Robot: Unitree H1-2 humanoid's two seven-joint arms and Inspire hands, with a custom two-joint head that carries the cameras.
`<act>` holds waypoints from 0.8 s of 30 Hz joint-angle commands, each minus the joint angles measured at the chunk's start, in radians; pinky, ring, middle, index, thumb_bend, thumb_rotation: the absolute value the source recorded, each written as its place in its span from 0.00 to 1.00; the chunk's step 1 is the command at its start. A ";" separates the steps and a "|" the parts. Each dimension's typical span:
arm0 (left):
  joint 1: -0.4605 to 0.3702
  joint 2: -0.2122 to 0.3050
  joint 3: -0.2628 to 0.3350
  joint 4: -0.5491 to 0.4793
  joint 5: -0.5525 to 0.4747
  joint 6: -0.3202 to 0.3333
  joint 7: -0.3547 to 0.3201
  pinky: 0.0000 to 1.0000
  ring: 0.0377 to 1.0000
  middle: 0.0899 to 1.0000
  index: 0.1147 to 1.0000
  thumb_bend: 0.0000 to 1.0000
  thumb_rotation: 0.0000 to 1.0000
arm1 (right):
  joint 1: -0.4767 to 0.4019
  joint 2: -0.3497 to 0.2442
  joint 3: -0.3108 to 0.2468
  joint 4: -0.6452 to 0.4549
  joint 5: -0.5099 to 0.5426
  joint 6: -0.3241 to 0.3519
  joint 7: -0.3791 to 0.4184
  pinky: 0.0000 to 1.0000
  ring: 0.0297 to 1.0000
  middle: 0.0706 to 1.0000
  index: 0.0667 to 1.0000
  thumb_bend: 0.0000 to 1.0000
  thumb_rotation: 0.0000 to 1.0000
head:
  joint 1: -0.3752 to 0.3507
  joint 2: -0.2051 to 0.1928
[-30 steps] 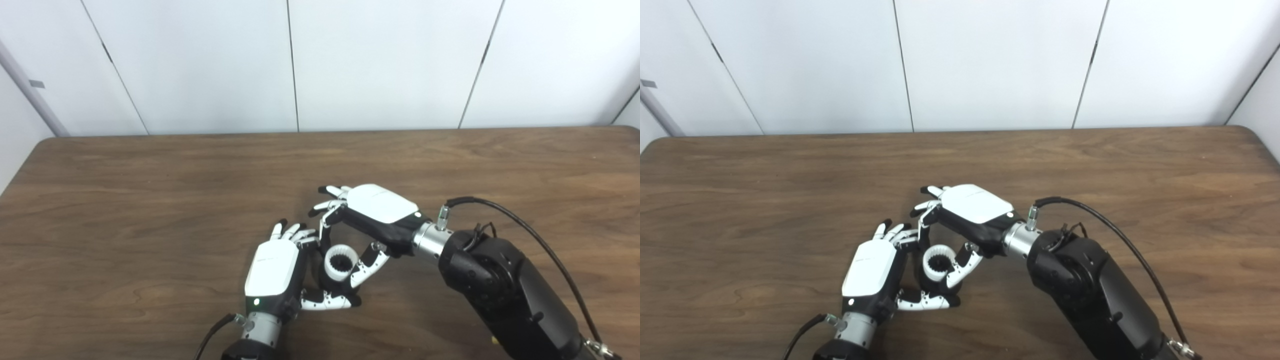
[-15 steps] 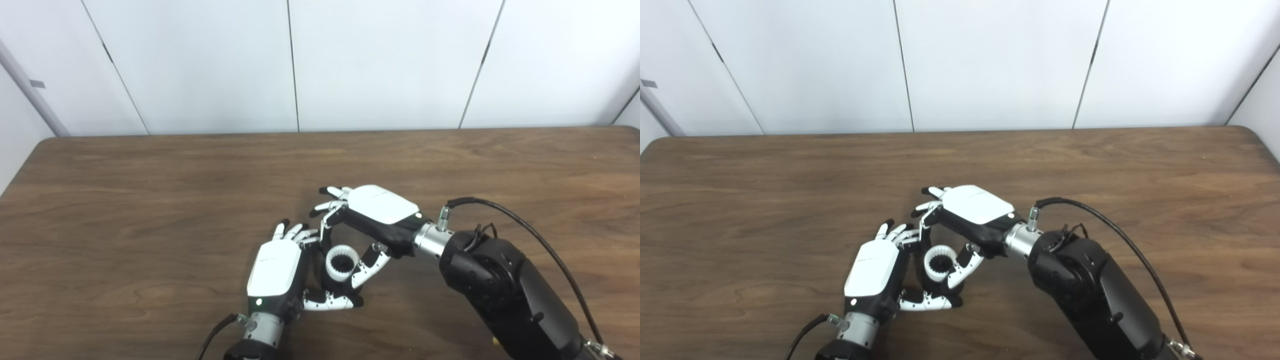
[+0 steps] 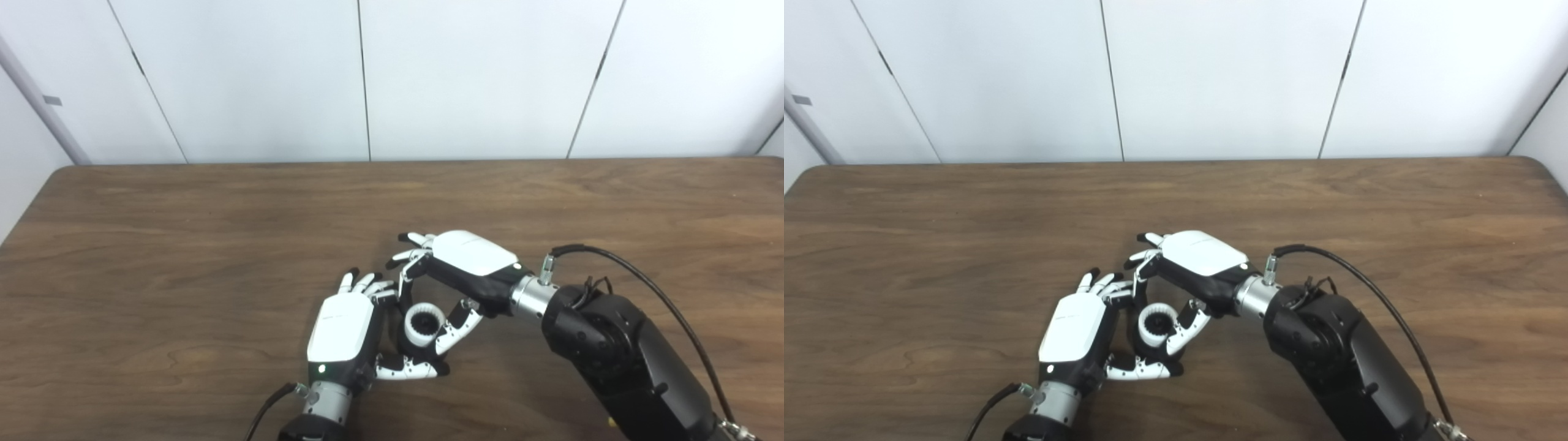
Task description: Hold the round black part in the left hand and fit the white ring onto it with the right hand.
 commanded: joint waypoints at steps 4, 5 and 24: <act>0.002 -0.004 -0.007 -0.008 0.003 -0.001 -0.010 1.00 0.90 0.77 0.42 0.52 0.05 | -0.025 0.000 -0.024 -0.006 0.003 -0.001 -0.024 0.99 1.00 0.85 0.45 0.52 0.13 | 0.001 0.003; 0.002 -0.004 -0.007 -0.009 0.003 -0.001 -0.011 1.00 0.90 0.77 0.42 0.52 0.05 | -0.024 -0.001 -0.024 -0.006 0.002 -0.001 -0.023 1.00 1.00 0.85 0.45 0.52 0.13 | 0.001 0.003; 0.001 -0.004 -0.010 -0.014 0.014 0.008 -0.022 1.00 0.90 0.78 0.42 0.52 0.05 | -0.028 0.004 -0.030 -0.018 -0.002 0.002 -0.019 0.97 1.00 0.90 0.64 0.97 0.26 | -0.005 0.003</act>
